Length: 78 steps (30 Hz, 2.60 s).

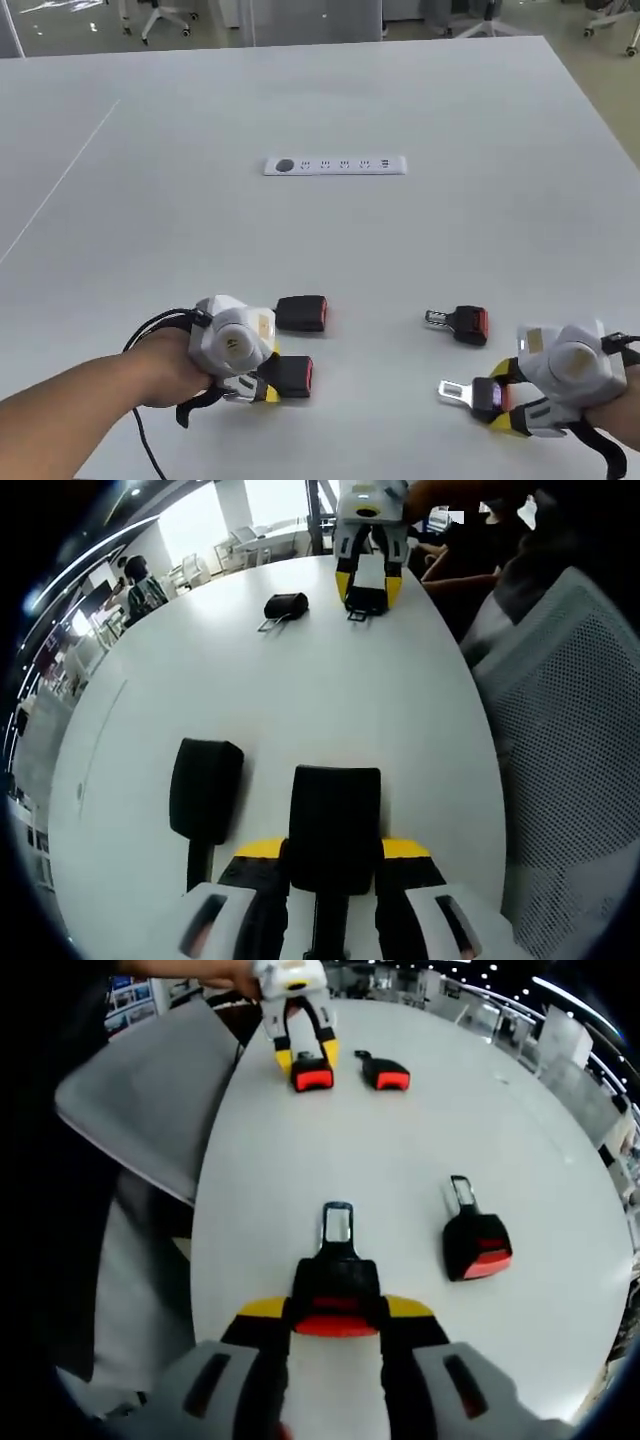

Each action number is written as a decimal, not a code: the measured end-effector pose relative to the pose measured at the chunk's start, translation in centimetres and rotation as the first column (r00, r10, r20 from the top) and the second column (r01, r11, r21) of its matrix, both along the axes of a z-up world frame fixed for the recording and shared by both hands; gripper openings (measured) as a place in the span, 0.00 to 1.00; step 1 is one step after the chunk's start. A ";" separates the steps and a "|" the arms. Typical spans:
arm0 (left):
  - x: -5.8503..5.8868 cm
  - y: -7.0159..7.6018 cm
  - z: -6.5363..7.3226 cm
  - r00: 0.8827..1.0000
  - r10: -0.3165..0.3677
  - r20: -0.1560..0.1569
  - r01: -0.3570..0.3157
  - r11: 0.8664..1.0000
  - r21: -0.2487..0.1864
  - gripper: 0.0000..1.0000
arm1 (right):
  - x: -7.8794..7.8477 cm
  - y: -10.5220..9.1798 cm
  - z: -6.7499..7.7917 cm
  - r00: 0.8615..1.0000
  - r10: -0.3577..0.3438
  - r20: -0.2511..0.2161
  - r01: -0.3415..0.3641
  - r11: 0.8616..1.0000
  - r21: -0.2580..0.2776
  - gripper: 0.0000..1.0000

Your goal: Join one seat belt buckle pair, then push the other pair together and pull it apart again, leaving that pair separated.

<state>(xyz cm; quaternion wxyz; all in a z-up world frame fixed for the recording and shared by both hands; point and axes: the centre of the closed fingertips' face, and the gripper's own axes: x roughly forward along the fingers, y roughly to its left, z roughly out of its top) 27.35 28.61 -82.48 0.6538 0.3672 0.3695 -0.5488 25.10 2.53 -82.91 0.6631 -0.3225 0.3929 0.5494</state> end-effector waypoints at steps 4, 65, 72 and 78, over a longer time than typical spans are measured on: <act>-0.1 -0.1 -0.1 1.000 -0.011 0.003 0.011 1.000 0.017 0.33 | 0.0 0.2 0.0 1.000 0.007 -0.004 -0.007 1.000 0.005 0.34; -0.5 0.0 -0.4 0.996 -0.059 -0.065 0.066 0.991 0.114 0.33 | 0.7 17.4 0.3 0.993 0.105 0.061 -0.112 0.986 0.125 0.34; -0.6 0.0 -0.4 0.995 -0.061 -0.078 0.070 0.991 0.117 0.33 | 0.8 18.4 0.4 0.992 0.113 0.056 -0.120 0.981 0.150 0.34; -0.6 0.0 -0.4 0.994 -0.073 -0.082 0.082 0.990 0.116 0.33 | 0.9 18.7 0.3 0.991 0.120 0.052 -0.127 0.980 0.151 0.33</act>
